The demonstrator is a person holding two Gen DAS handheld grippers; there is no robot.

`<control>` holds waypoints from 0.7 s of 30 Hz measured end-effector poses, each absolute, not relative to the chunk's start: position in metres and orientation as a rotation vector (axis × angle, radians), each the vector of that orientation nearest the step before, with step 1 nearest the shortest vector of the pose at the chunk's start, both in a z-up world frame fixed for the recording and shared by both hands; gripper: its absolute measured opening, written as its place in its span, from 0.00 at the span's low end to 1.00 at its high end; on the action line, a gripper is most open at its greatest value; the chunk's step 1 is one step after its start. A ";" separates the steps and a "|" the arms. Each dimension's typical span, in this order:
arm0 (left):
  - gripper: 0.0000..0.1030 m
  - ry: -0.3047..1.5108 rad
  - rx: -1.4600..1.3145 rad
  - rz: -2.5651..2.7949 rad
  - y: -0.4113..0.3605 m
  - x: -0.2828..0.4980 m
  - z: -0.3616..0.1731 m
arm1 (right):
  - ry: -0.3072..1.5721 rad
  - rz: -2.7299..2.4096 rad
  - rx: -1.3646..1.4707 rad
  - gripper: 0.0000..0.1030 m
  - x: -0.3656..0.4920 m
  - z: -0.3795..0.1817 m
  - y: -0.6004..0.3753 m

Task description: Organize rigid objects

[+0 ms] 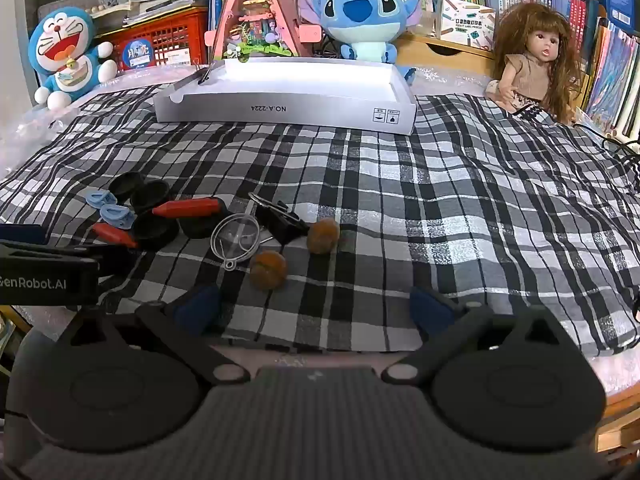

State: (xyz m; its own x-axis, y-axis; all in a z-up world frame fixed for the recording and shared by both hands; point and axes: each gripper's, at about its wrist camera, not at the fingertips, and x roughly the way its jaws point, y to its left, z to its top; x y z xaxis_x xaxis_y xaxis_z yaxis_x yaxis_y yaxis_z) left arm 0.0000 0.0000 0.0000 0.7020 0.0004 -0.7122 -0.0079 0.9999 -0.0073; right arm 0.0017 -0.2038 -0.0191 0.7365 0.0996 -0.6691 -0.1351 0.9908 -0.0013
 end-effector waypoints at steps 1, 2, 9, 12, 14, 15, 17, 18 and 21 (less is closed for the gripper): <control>1.00 0.792 -0.007 0.006 0.000 0.000 0.000 | 0.731 0.130 -0.048 1.00 0.002 -0.019 -0.204; 1.00 0.793 -0.005 0.007 0.000 0.000 0.000 | 0.733 0.130 -0.049 1.00 0.002 -0.019 -0.204; 1.00 0.799 -0.005 0.007 0.000 0.001 0.000 | 0.734 0.129 -0.050 1.00 0.002 -0.019 -0.204; 1.00 0.800 -0.004 0.007 -0.001 0.001 0.000 | 0.733 0.129 -0.050 1.00 0.002 -0.019 -0.204; 1.00 0.800 -0.004 0.007 -0.001 0.001 0.000 | 0.733 0.129 -0.051 1.00 0.002 -0.019 -0.204; 1.00 0.801 -0.004 0.007 -0.001 0.001 0.000 | 0.733 0.129 -0.050 1.00 0.001 -0.019 -0.204; 1.00 0.803 -0.004 0.009 -0.001 0.001 0.000 | 0.732 0.129 -0.050 1.00 0.001 -0.019 -0.204; 1.00 0.803 -0.004 0.008 -0.001 0.001 0.000 | 0.732 0.129 -0.050 1.00 0.001 -0.019 -0.204; 1.00 0.803 -0.004 0.008 -0.001 0.001 0.000 | 0.731 0.129 -0.050 1.00 0.001 -0.019 -0.204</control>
